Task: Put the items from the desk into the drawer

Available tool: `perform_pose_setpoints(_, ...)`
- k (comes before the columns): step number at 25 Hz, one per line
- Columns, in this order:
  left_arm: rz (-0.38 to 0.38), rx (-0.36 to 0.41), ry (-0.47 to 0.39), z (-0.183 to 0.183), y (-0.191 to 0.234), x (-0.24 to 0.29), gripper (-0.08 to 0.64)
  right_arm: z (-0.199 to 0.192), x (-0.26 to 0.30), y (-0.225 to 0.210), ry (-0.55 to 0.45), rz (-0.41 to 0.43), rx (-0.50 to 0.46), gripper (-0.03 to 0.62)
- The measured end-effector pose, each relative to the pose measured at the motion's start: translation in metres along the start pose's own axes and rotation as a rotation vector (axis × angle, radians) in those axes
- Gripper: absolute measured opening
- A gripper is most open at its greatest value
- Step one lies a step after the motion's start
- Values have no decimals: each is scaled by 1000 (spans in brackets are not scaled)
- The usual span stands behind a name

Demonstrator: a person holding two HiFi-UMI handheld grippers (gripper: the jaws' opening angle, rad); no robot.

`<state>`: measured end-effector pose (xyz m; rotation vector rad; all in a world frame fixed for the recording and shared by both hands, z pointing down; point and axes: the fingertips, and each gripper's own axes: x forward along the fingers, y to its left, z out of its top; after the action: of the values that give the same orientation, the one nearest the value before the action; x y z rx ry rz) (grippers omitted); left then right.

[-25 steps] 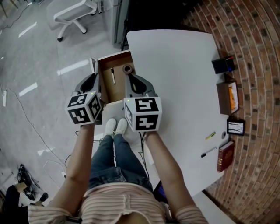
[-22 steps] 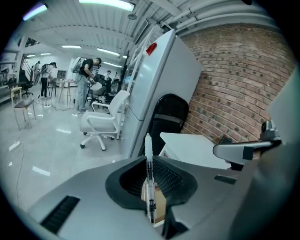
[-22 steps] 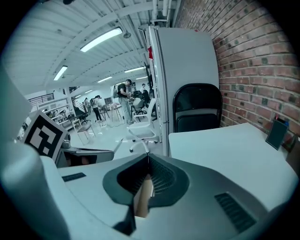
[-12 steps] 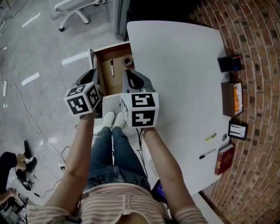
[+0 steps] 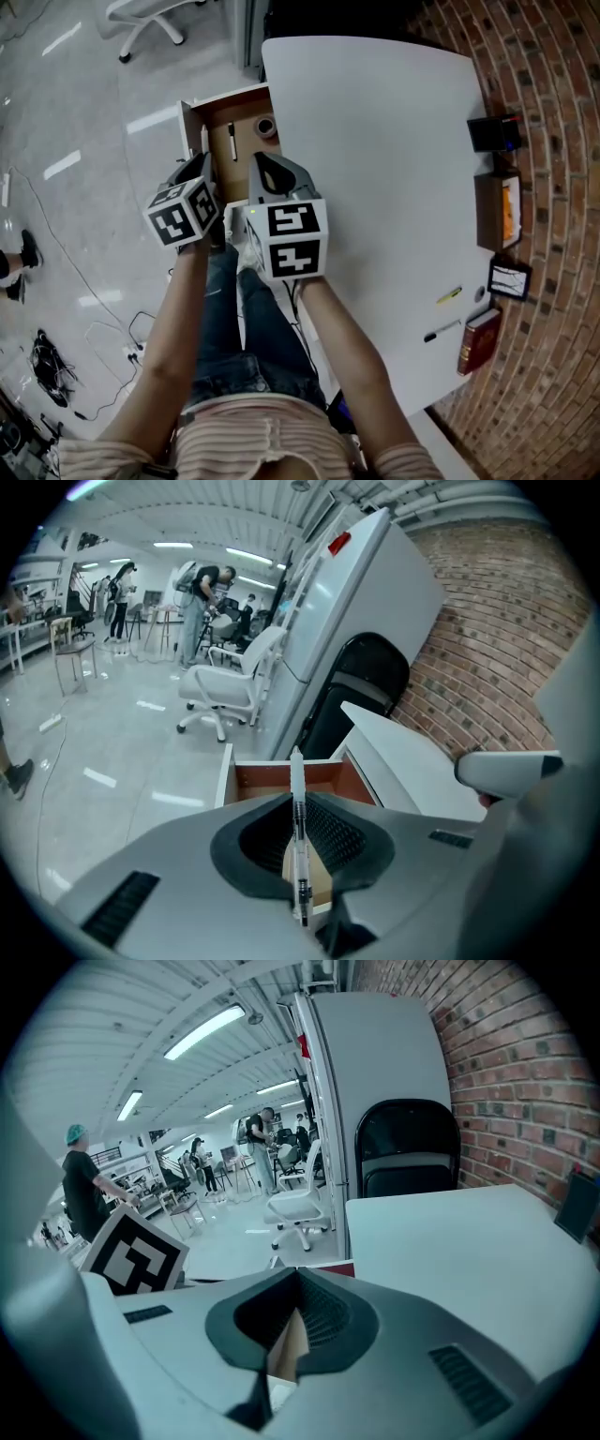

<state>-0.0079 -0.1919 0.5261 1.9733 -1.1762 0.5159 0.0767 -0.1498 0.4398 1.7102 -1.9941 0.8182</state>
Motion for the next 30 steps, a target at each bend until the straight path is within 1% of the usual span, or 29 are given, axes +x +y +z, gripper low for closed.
perform_pose_setpoints(4, 9, -24, 30, -8, 8, 16, 46, -1, 14, 2, 23, -10, -7, 17)
perform_pose_setpoints(9, 15, -91, 75, -16, 20, 45, 46, -3, 37, -5, 51, -29, -22, 17)
perform_pose_setpoints(14, 3, -99, 111, -18, 26, 69, 46, -2, 61, -9, 78, -38, -16, 17)
perform_pose_setpoints(18, 12, -115, 150, -24, 36, 90, 46, 2, 79, -4, 98, -21, -19, 17)
perform_pose_setpoints(21, -8, -124, 158, -22, 37, 106, 46, 7, 91, 0, 107, -10, -18, 17)
perform_pose_setpoints(25, -30, -144, 176, -25, 36, 120, 46, 9, 97, 5, 122, 4, -9, 17)
perform_pose_setpoints(30, -39, -166, 209, -35, 36, 134, 46, 10, 102, 9, 142, 12, -13, 17)
